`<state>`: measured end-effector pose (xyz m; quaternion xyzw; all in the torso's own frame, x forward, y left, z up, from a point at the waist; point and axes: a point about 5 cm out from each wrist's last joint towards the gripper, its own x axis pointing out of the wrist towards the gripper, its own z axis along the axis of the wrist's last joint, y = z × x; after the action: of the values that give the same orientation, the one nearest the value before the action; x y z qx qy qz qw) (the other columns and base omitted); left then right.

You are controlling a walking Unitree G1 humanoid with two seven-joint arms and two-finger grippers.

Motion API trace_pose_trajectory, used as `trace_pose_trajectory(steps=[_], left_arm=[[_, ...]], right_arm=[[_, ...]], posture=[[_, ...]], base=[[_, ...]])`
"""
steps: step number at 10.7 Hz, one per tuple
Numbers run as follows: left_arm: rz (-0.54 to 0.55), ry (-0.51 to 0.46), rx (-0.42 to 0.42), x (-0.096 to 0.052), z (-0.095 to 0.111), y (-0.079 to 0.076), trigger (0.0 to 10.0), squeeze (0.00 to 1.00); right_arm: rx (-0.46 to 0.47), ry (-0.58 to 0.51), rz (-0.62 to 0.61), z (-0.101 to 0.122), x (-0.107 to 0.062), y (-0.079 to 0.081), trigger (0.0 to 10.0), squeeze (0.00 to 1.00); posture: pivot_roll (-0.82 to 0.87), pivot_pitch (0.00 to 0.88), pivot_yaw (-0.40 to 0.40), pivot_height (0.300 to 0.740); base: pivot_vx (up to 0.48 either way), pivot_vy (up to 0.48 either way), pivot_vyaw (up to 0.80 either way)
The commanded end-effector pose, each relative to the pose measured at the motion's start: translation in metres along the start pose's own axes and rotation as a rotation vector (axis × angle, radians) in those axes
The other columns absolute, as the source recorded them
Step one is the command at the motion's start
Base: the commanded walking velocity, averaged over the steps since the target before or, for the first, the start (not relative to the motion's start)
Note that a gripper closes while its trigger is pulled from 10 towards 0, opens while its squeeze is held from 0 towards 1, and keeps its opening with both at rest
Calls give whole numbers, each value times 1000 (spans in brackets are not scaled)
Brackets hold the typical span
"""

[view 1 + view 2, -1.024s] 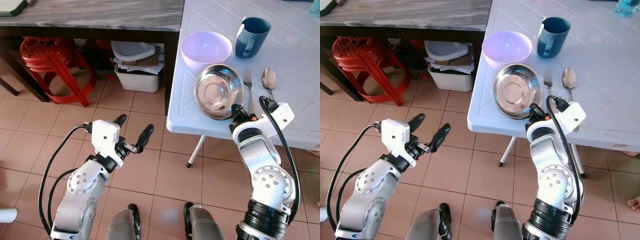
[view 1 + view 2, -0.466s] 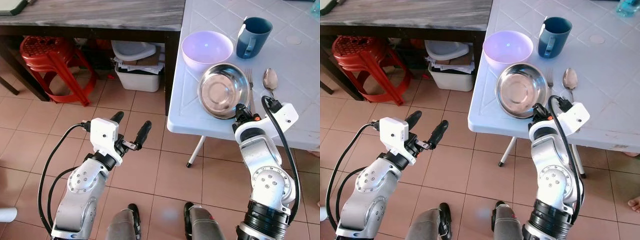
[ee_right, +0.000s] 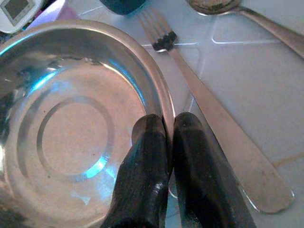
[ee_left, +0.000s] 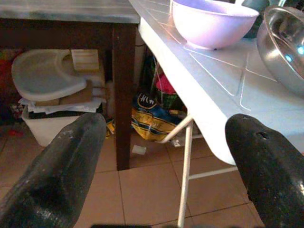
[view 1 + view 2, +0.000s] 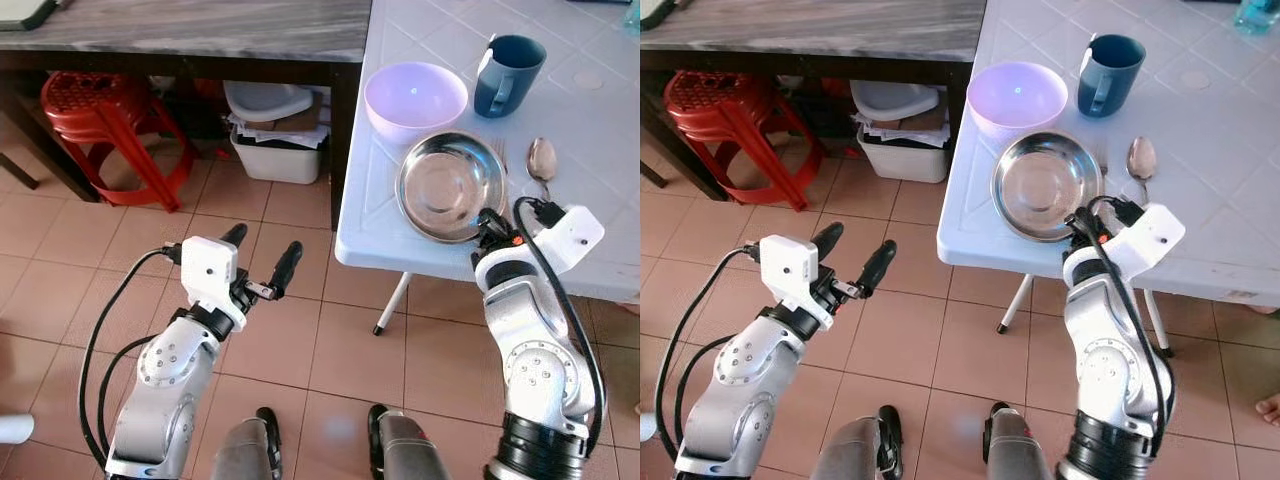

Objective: Setting the table

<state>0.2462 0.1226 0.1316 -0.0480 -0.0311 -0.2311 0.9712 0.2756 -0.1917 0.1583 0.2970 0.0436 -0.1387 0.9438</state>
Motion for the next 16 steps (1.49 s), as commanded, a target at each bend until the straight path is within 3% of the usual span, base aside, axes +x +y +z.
trace_pose_trajectory(steps=[1,7,12,16], left_arm=[[7,25,8,-3,-4,4,10000,0],[20,13,-8,0,-4,3,10000,0],[61,-3,-21,4,-4,3,10000,0],[77,-12,-33,6,-6,2,10000,0]], right_arm=[[-37,106,-137,-23,1,-27,10000,0],[-14,74,-183,-17,5,-33,10000,0],[-186,-30,-26,-2,12,-8,10000,0],[-259,-72,39,4,15,2,10000,0]], posture=[[-71,241,73,740],[-78,238,65,740],[-79,232,57,740],[-85,216,48,740]], base=[[0,454,0],[0,451,0],[0,439,0],[319,358,0]])
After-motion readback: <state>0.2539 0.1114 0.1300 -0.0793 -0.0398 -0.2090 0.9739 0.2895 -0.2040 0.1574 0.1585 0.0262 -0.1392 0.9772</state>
